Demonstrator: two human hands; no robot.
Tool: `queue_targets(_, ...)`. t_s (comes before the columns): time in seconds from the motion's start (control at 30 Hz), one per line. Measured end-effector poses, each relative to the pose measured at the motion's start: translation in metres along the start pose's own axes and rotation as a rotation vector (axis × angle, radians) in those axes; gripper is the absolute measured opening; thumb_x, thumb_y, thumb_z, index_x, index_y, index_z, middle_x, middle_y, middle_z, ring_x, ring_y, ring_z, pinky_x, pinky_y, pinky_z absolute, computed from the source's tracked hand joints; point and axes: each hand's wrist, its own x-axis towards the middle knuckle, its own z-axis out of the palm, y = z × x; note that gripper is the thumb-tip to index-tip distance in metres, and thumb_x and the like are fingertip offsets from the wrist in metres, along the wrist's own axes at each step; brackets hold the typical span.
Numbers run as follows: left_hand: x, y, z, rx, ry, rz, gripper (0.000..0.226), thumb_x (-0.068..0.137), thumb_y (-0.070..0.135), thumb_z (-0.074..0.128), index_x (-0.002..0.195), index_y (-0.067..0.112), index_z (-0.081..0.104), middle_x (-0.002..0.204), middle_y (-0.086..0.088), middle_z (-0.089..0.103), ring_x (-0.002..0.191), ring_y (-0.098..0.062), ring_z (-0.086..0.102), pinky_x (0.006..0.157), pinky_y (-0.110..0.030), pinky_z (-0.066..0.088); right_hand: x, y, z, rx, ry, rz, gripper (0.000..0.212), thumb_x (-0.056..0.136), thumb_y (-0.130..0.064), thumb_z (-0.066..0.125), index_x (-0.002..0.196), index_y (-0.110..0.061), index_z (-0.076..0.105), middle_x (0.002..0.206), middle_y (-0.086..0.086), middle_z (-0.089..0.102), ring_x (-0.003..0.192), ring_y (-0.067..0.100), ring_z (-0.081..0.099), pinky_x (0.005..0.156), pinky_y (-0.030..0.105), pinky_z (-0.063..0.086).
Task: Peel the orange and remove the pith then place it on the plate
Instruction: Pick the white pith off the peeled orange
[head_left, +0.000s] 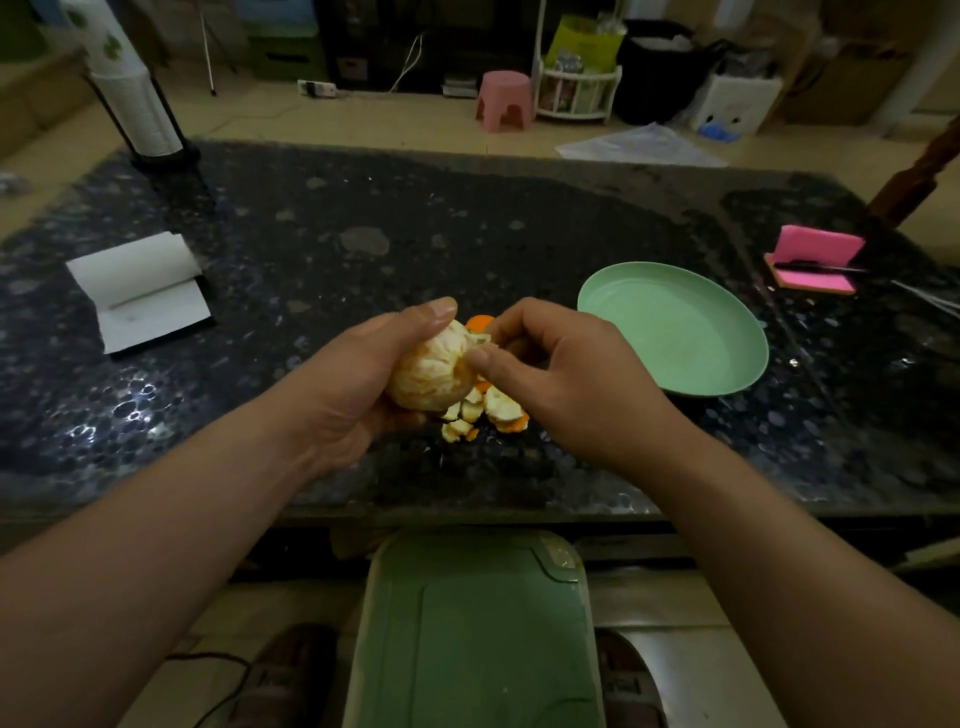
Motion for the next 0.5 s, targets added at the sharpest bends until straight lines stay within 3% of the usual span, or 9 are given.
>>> queue_targets(0.07, 0.0, -0.001, -0.001, 0.031, -0.01, 0.003, 0.055, 0.09, 0.055, 0.07, 0.127, 0.014, 0.07, 0.101, -0.005, 0.08, 0.089, -0.02, 0.073, 0.08, -0.039, 0.052, 0.0, 0.001, 0.001, -0.035, 0.005, -0.015, 0.011, 0.101, -0.042, 0.071, 0.095, -0.033, 0.069, 0.081, -0.012, 0.071, 0.073, 0.006, 0.066, 0.06, 0.024, 0.051)
queue_targets(0.13, 0.0, -0.001, -0.003, 0.055, -0.024, 0.008, 0.066, 0.083, 0.058, 0.075, 0.129, 0.012, 0.069, 0.101, -0.006, 0.079, 0.086, -0.02, 0.073, 0.073, -0.036, 0.052, 0.0, 0.003, 0.001, -0.037, -0.005, -0.034, 0.012, 0.103, -0.039, 0.069, 0.094, -0.032, 0.068, 0.082, -0.009, 0.071, 0.074, 0.011, 0.066, 0.065, 0.041, 0.057)
queue_targets(0.2, 0.0, -0.001, -0.005, 0.075, -0.04, 0.015, 0.067, 0.079, 0.06, 0.081, 0.126, 0.013, 0.07, 0.097, -0.004, 0.078, 0.081, -0.017, 0.073, 0.064, -0.031, 0.051, 0.0, 0.005, 0.0, -0.056, -0.024, -0.068, 0.012, 0.105, -0.036, 0.067, 0.094, -0.03, 0.066, 0.081, -0.005, 0.07, 0.072, 0.015, 0.065, 0.066, 0.048, 0.057)
queue_targets(0.27, 0.0, -0.002, -0.006, 0.072, -0.057, 0.015, 0.06, 0.078, 0.057, 0.079, 0.121, 0.016, 0.071, 0.095, -0.003, 0.078, 0.08, -0.017, 0.073, 0.062, -0.03, 0.05, -0.001, 0.004, 0.0, -0.08, -0.032, -0.099, 0.013, 0.106, -0.033, 0.065, 0.094, -0.028, 0.065, 0.078, -0.003, 0.066, 0.068, 0.014, 0.061, 0.062, 0.046, 0.054)
queue_targets(0.4, -0.001, -0.002, -0.008, 0.02, -0.11, 0.026, 0.043, 0.081, 0.046, 0.07, 0.113, 0.019, 0.073, 0.099, -0.004, 0.078, 0.085, -0.019, 0.072, 0.068, -0.032, 0.053, -0.001, 0.002, 0.001, 0.015, 0.016, -0.107, 0.016, 0.105, -0.027, 0.067, 0.089, -0.025, 0.065, 0.072, -0.005, 0.062, 0.061, 0.006, 0.052, 0.055, 0.028, 0.043)
queue_targets(0.5, 0.0, -0.003, -0.015, -0.002, -0.149, 0.033, 0.043, 0.085, 0.042, 0.075, 0.119, 0.016, 0.074, 0.112, -0.01, 0.078, 0.097, -0.025, 0.073, 0.084, -0.043, 0.052, 0.001, 0.001, 0.0, 0.044, 0.047, -0.091, 0.015, 0.105, -0.025, 0.067, 0.09, -0.023, 0.067, 0.076, 0.0, 0.065, 0.067, 0.015, 0.058, 0.059, 0.033, 0.047)
